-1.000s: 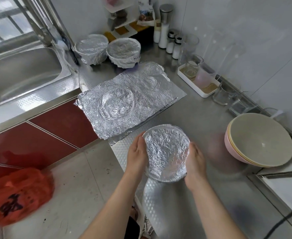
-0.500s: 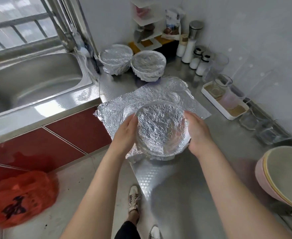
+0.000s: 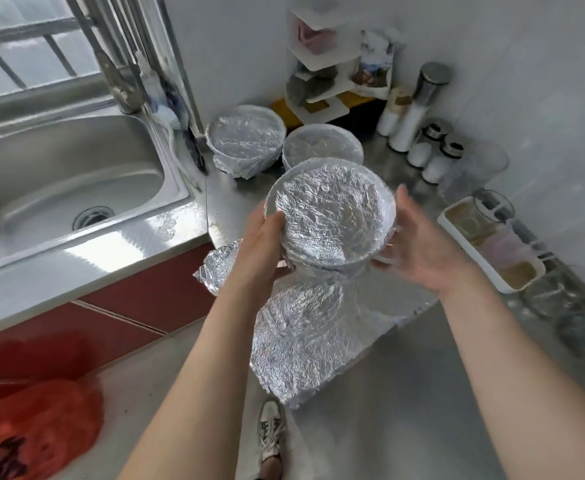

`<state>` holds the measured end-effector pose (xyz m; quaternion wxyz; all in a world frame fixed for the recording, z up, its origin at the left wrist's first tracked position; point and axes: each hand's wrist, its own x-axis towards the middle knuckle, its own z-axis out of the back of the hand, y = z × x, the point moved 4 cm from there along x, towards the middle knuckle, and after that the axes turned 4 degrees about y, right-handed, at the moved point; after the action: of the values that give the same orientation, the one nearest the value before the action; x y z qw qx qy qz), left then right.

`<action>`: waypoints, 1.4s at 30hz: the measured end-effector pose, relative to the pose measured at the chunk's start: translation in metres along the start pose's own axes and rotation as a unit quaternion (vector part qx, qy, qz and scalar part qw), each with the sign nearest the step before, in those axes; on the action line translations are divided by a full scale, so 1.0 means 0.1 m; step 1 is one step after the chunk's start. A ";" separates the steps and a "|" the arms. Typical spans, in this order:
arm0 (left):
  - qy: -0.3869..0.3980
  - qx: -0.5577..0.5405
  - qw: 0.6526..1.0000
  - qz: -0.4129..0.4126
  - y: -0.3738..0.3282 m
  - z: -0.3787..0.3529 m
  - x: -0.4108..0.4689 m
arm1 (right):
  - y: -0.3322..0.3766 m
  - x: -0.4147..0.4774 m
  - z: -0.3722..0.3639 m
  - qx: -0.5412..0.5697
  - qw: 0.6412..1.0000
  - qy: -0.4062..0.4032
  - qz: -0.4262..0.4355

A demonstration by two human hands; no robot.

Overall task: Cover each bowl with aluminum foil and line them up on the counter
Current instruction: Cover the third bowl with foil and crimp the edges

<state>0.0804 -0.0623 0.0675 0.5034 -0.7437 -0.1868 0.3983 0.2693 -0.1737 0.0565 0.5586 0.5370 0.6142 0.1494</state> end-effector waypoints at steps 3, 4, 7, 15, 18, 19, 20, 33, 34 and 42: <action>0.039 0.037 0.998 -0.010 -0.11 -0.15 0.28 | 0.10 0.08 0.18 0.024 0.999 0.026 0.021; 0.050 0.050 0.997 -0.012 -0.12 -0.19 0.36 | 0.11 0.09 0.23 0.037 0.999 0.020 0.033; 0.088 0.070 0.994 -0.001 -0.16 -0.37 0.64 | 0.16 0.13 0.46 0.052 0.998 0.008 0.044; -0.017 0.290 0.957 -0.018 0.12 -0.41 1.16 | 0.16 0.21 0.99 0.206 0.968 -0.135 0.043; 0.023 0.606 0.795 -0.022 0.65 -0.41 1.30 | 0.24 0.31 1.02 0.271 0.948 -0.155 0.061; 0.036 0.645 0.763 -0.014 0.77 -0.42 1.33 | 0.27 0.35 1.01 0.273 0.945 -0.164 0.066; 0.042 0.662 0.748 -0.014 0.81 -0.43 1.33 | 0.29 0.40 1.00 0.265 0.945 -0.180 0.068; -0.042 0.594 0.785 -0.171 0.61 -0.78 0.94 | 0.64 0.85 1.13 0.019 0.905 -0.392 0.162; -0.077 0.570 0.790 -0.212 0.50 -0.78 1.01 | 0.60 0.89 1.15 0.022 0.901 -0.403 0.161; -0.091 0.600 0.756 -0.245 -0.04 -0.86 1.53 | 0.29 1.13 1.16 0.175 0.914 -0.340 0.131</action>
<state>0.2415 -0.0081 0.0241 0.9073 -0.1782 -0.1308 0.3576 0.4045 -0.1176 -0.0184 0.6063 0.7201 0.3275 -0.0809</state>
